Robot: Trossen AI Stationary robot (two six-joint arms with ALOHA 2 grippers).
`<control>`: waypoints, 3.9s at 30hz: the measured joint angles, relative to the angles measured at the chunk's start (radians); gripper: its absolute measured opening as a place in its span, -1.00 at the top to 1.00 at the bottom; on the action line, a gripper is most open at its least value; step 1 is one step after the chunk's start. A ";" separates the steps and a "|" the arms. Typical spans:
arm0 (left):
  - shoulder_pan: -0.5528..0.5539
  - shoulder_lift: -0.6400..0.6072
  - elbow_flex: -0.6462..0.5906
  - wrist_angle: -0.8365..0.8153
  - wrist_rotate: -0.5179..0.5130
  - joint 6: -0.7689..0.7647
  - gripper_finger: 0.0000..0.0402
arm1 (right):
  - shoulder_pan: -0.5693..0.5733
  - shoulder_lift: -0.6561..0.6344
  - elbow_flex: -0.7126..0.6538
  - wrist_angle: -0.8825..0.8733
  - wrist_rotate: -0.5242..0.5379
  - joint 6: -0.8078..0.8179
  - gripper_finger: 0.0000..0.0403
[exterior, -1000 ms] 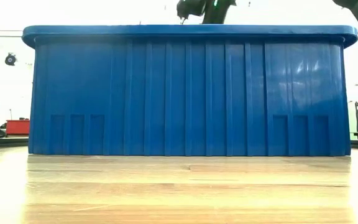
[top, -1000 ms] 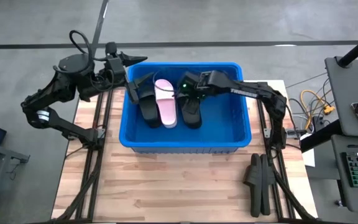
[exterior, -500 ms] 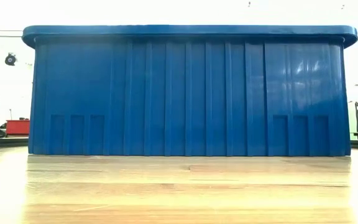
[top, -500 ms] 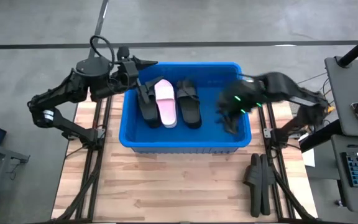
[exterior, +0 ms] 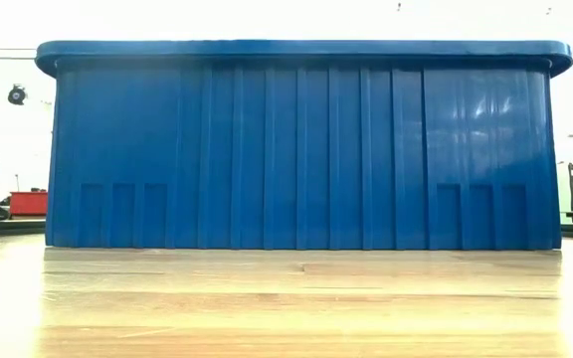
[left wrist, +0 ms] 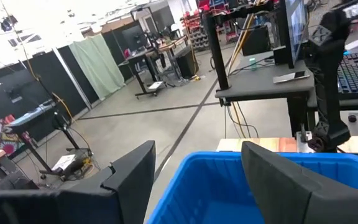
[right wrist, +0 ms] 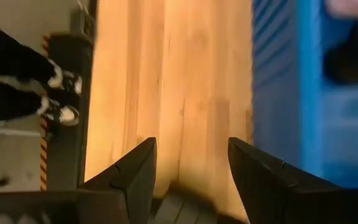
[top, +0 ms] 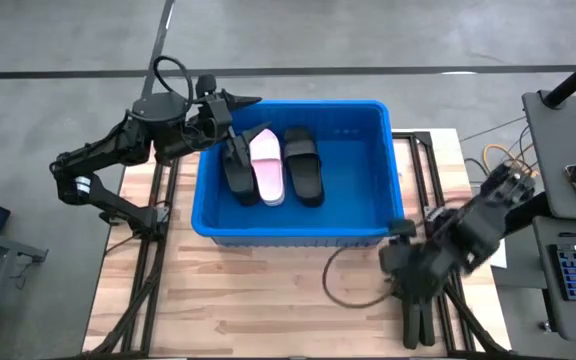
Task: Pick and place slides into bin
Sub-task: Put the left black slide into the bin
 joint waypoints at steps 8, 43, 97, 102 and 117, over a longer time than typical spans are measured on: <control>0.000 0.000 0.000 -0.025 0.001 0.003 -0.11 | 0.049 0.178 -0.042 -0.088 -0.086 0.122 0.06; 0.000 -0.019 -0.001 -0.120 0.011 0.007 -0.11 | 0.047 0.487 -0.309 -0.086 -0.259 -0.070 0.06; 0.000 -0.043 0.001 -0.116 0.012 0.055 -0.11 | -0.129 0.216 0.484 0.038 0.497 -0.388 0.94; 0.000 -0.055 0.001 -0.111 0.012 0.051 -0.11 | -0.221 0.162 0.421 0.028 0.559 -0.574 0.94; 0.000 -0.056 0.002 -0.039 -0.016 0.051 -0.11 | -0.731 -0.161 -0.191 0.411 0.246 -1.083 0.94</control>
